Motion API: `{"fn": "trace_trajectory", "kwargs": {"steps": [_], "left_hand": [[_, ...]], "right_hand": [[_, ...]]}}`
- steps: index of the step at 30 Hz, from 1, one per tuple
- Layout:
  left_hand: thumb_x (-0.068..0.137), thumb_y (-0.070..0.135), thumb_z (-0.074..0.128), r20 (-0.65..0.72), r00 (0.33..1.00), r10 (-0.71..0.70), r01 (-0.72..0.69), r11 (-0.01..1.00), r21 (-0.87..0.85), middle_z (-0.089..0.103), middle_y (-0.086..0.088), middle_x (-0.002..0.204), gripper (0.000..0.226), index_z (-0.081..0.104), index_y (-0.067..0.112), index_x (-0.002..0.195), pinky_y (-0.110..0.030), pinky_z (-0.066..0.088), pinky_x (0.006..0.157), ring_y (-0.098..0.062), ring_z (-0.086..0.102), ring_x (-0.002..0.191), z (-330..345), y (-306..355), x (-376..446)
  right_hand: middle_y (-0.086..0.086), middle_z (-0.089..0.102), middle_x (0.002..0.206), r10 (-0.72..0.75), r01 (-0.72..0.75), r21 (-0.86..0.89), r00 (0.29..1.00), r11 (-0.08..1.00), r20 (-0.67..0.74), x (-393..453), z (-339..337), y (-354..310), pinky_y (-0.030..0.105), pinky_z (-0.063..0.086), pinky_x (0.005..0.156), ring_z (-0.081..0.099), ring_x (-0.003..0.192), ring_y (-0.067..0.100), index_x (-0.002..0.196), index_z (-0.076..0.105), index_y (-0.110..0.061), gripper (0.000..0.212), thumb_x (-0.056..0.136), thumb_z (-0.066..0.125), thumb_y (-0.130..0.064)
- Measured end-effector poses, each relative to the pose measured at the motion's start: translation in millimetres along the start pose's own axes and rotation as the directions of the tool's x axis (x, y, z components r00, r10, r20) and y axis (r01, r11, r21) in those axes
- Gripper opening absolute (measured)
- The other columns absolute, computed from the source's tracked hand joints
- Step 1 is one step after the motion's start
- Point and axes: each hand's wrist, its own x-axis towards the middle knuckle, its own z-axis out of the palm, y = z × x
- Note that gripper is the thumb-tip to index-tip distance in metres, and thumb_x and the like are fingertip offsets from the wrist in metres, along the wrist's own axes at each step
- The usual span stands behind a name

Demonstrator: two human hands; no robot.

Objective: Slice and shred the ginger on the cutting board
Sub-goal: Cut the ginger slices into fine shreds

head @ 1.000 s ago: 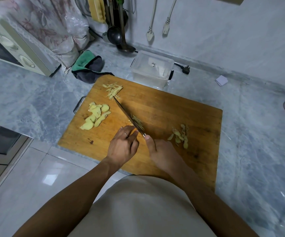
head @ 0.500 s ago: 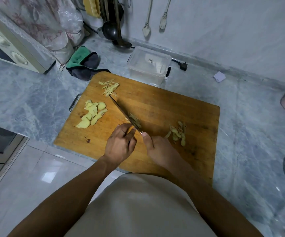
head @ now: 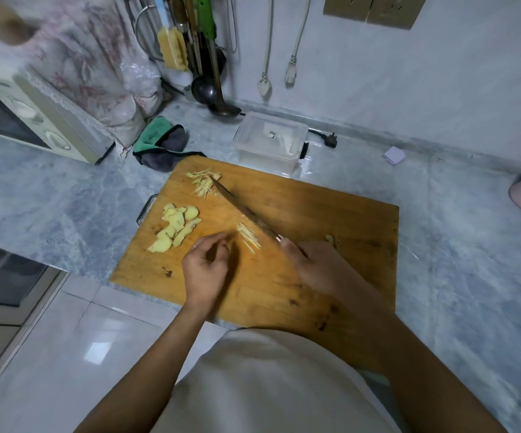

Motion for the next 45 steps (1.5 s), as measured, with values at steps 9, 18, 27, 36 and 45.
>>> {"fn": "trace_trajectory", "kwargs": {"steps": [9, 18, 27, 36, 45], "left_hand": [[0.089, 0.024, 0.057, 0.305, 0.922, 0.237, -0.335, 0.884, 0.325, 0.069, 0.0, 0.097, 0.024, 0.076, 0.014, 0.098, -0.03, 0.05, 0.082, -0.016, 0.061, 0.089, -34, 34, 35], [0.091, 0.021, 0.052, 0.727, 0.674, -0.13, -0.359, 0.803, 0.476, 0.065, 0.0, 0.128, 0.034, 0.07, 0.026, 0.119, -0.038, 0.049, 0.099, -0.022, 0.059, 0.116, -4, 32, 55], [0.092, 0.004, 0.058, 0.693, 0.72, 0.023, -0.367, 0.861, 0.352, 0.068, 0.0, 0.117, 0.029, 0.073, 0.018, 0.112, -0.019, 0.039, 0.091, -0.014, 0.059, 0.108, 5, 45, 61], [0.093, 0.009, 0.06, 0.149, 0.972, 0.179, -0.203, 0.966, 0.162, 0.07, 0.01, 0.102, 0.022, 0.076, 0.02, 0.104, -0.013, 0.045, 0.088, -0.005, 0.061, 0.099, -22, 51, 58], [0.086, -0.004, 0.046, 0.712, 0.645, -0.277, -0.236, 0.815, 0.53, 0.067, 0.001, 0.125, 0.041, 0.074, 0.018, 0.107, -0.023, 0.037, 0.101, -0.018, 0.056, 0.122, -4, 51, 90]], "right_hand": [[-0.007, 0.055, 0.074, -0.194, 0.181, -0.512, 0.981, 0.84, 0.029, 0, 0, -1, 0.029, 0.044, 0.057, 0.053, 0.065, 0.01, 0.086, 0.054, -0.023, 0.045, 0.098, 0.041, -0.065], [0.002, 0.068, 0.097, -0.27, 0.262, -0.625, 0.959, 0.736, 0.084, -13, 6, -10, 0.029, 0.037, 0.06, 0.066, 0.084, 0.02, 0.106, 0.063, -0.013, 0.056, 0.098, 0.044, -0.065], [0.001, 0.069, 0.088, -0.292, 0.272, -0.585, 0.954, 0.764, 0.063, -14, -1, -4, 0.033, 0.055, 0.067, 0.066, 0.075, 0.018, 0.101, 0.066, -0.012, 0.056, 0.096, 0.048, -0.065], [-0.002, 0.049, 0.059, -0.105, 0.102, -0.197, 0.994, 0.975, -0.005, -16, -7, 20, 0.03, 0.034, 0.054, 0.045, 0.052, 0.011, 0.068, 0.054, -0.017, 0.051, 0.097, 0.053, -0.058], [-0.006, 0.064, 0.078, -0.259, 0.241, -0.555, 0.965, 0.796, 0.047, -16, -16, 9, 0.029, 0.054, 0.066, 0.061, 0.069, 0.01, 0.091, 0.063, -0.021, 0.051, 0.094, 0.048, -0.069]]}}
